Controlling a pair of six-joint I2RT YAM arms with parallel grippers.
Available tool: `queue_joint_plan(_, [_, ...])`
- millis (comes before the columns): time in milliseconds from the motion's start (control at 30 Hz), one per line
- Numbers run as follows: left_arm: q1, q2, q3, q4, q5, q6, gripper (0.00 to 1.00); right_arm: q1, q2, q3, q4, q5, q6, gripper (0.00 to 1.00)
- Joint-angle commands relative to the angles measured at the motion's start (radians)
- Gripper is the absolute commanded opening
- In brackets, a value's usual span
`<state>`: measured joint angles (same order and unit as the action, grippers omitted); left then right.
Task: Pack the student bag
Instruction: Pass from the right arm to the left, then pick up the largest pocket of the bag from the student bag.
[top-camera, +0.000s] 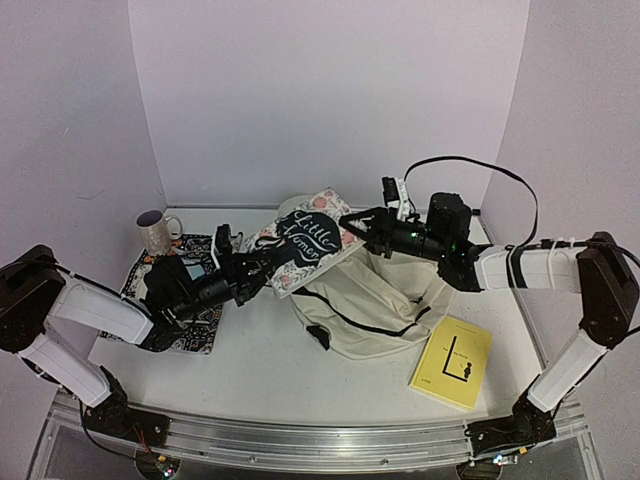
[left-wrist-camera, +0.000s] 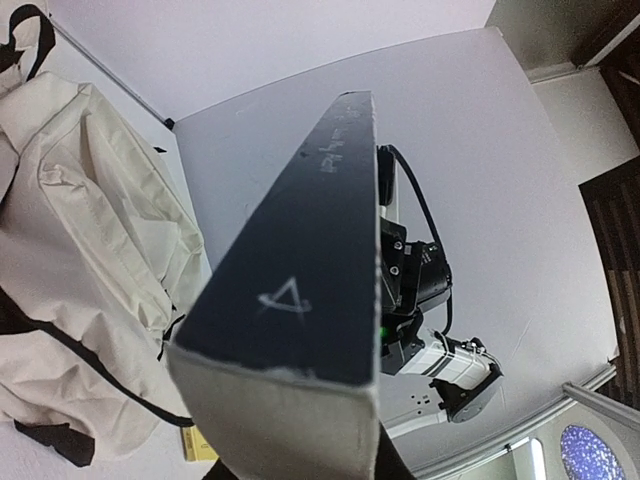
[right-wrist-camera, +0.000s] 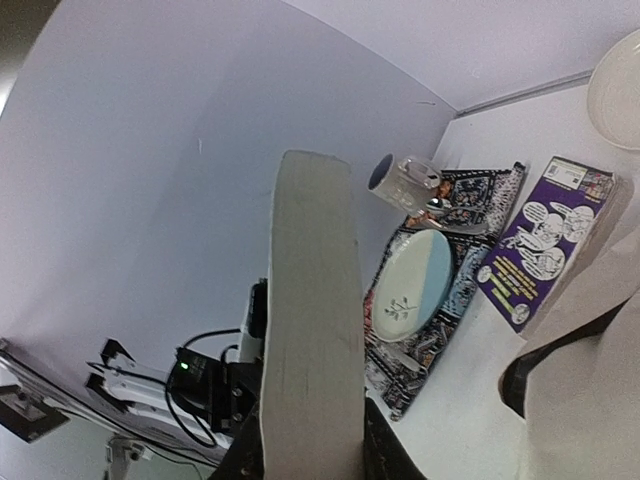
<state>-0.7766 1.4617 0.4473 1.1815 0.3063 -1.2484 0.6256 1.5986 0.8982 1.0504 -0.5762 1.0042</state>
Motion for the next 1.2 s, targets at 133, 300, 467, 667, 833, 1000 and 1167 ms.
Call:
queue_joint_plan(133, [0.004, -0.038, -0.075, 0.080, -0.119, -0.025, 0.00, -0.001, -0.040, 0.066, -0.559, 0.090, -0.523, 0.57])
queue_joint_plan(300, [0.029, -0.019, -0.079, 0.065, -0.126, -0.029, 0.00, 0.056, -0.065, 0.070, -0.784, 0.253, -0.734, 0.65])
queue_joint_plan(467, [0.073, -0.025, -0.070, 0.003, -0.114, -0.021, 0.00, 0.140, -0.080, 0.059, -0.885, 0.444, -0.859, 0.70])
queue_joint_plan(667, [0.116, -0.091, -0.044, -0.158, -0.121, 0.023, 0.00, 0.243, -0.042, 0.089, -0.962, 0.626, -0.953, 0.73])
queue_joint_plan(833, [0.138, -0.138, -0.027, -0.245, -0.122, 0.054, 0.00, 0.300, 0.013, 0.136, -1.014, 0.757, -0.996, 0.74])
queue_joint_plan(1000, [0.143, -0.147, -0.025, -0.268, -0.107, 0.053, 0.00, 0.339, 0.082, 0.200, -1.092, 0.823, -1.073, 0.75])
queue_joint_plan(1167, [0.145, -0.142, -0.017, -0.277, -0.090, 0.054, 0.00, 0.355, 0.136, 0.231, -1.134, 0.955, -1.071, 0.74])
